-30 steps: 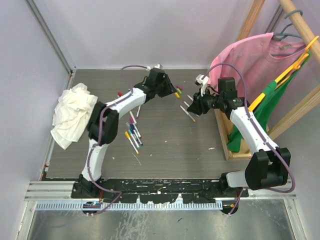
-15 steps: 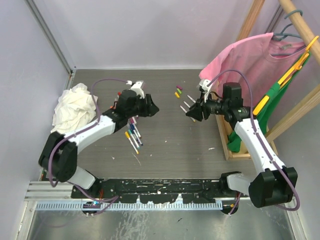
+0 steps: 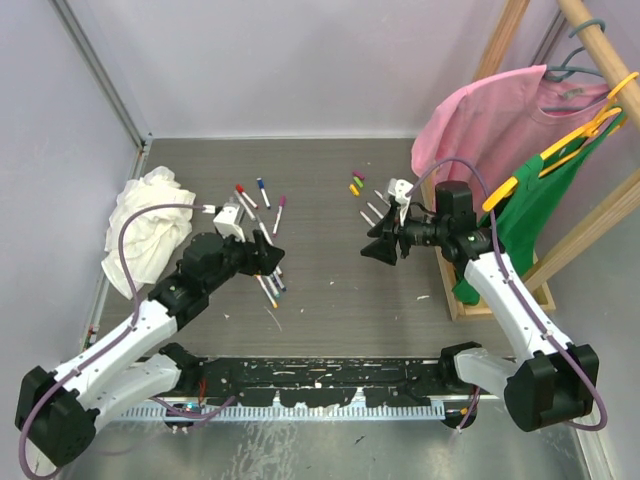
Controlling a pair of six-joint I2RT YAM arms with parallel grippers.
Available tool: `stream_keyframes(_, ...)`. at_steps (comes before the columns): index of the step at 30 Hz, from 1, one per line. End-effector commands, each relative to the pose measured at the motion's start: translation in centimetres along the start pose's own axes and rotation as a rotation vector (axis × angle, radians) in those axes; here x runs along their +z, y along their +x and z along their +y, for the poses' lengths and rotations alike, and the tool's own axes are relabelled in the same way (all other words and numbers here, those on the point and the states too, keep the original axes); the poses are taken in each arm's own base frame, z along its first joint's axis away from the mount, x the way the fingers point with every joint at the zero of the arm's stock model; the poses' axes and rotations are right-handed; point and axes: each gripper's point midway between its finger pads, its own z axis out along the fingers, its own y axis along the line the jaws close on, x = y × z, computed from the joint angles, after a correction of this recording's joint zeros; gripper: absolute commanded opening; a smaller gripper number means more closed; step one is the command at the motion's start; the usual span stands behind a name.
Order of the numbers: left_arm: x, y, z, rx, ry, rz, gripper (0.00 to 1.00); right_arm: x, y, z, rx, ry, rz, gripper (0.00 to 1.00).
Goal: Open the pen caps
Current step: Pick up the pen from the center of the board.
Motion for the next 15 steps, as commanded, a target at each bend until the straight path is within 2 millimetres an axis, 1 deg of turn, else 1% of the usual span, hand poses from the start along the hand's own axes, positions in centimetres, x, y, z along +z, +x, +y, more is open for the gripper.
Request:
stream_keyframes(1, -1.7, 2.4, 1.8, -0.068, -0.077, 0.045, 0.74, -0.2, -1.3, 0.8, -0.079, -0.029, -0.029, 0.59)
stream_keyframes(3, -2.2, 3.8, 2.5, -0.137, -0.101, 0.052, 0.74, 0.3, -0.9, 0.7, -0.075, -0.021, -0.009, 0.59)
stream_keyframes(5, -2.6, 4.4, 3.2, -0.218, -0.139, 0.032, 0.73, 0.7, -0.6, 0.5, -0.076, -0.007, 0.018, 0.59)
stream_keyframes(9, -3.1, 5.1, 5.0, -0.366, -0.259, 0.005, 0.72, 1.7, 0.2, 0.0, -0.072, 0.019, 0.075, 0.59)
stream_keyframes(12, -3.3, 5.5, 5.9, -0.435, -0.348, 0.014, 0.70, 2.1, 0.5, -0.1, -0.070, 0.027, 0.097, 0.59)
stream_keyframes(15, -3.4, 6.2, 7.1, -0.470, -0.466, 0.020, 0.68, 2.1, 0.5, -0.2, -0.070, 0.034, 0.104, 0.59)
